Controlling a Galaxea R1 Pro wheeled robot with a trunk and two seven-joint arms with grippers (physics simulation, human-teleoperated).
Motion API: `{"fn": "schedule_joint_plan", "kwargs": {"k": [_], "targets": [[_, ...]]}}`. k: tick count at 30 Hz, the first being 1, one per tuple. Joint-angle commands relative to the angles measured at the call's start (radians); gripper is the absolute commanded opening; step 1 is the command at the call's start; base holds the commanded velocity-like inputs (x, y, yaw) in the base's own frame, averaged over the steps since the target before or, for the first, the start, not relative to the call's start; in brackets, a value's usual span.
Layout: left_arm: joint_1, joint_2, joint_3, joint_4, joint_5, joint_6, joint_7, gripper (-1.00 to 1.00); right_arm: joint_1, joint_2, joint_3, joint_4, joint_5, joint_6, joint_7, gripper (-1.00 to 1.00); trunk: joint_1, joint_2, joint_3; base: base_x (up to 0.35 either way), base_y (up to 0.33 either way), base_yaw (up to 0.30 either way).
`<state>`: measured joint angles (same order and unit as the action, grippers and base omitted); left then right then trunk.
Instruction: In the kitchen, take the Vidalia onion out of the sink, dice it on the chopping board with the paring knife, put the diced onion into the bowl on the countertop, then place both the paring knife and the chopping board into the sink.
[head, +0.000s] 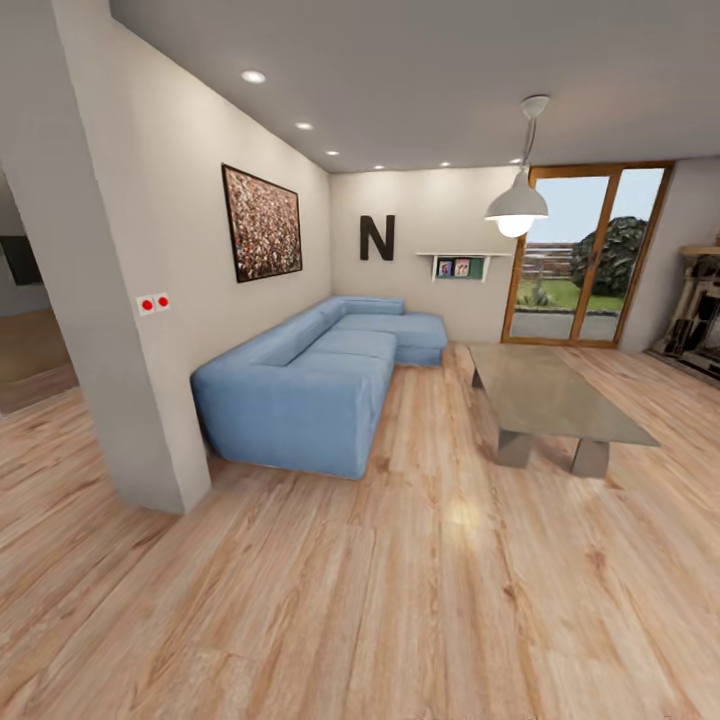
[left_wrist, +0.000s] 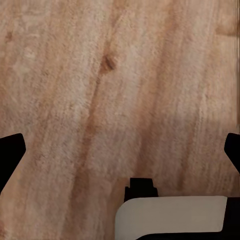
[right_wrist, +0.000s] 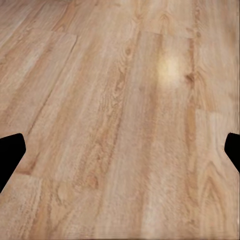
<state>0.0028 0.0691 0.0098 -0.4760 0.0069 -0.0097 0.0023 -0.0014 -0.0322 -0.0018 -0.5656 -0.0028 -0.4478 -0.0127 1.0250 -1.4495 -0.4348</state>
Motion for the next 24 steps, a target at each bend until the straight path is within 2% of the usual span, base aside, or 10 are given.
{"fn": "schedule_joint_plan", "kwargs": {"k": [1,24], "targets": [[0.0,0.0,0.001,-0.001,0.001,-0.001,0.0,1.0,0.0,0.0,0.0,0.0,0.0,-0.002,-0.001,1.0,0.0,0.0,-0.001,0.0,0.0,-0.279],[0.0,0.0,0.001,-0.001,0.001,-0.001,0.0,1.0,0.0,0.0,0.0,0.0,0.0,-0.002,-0.002,1.0,0.0,0.0,-0.001,0.0,0.0,-0.279]]}}
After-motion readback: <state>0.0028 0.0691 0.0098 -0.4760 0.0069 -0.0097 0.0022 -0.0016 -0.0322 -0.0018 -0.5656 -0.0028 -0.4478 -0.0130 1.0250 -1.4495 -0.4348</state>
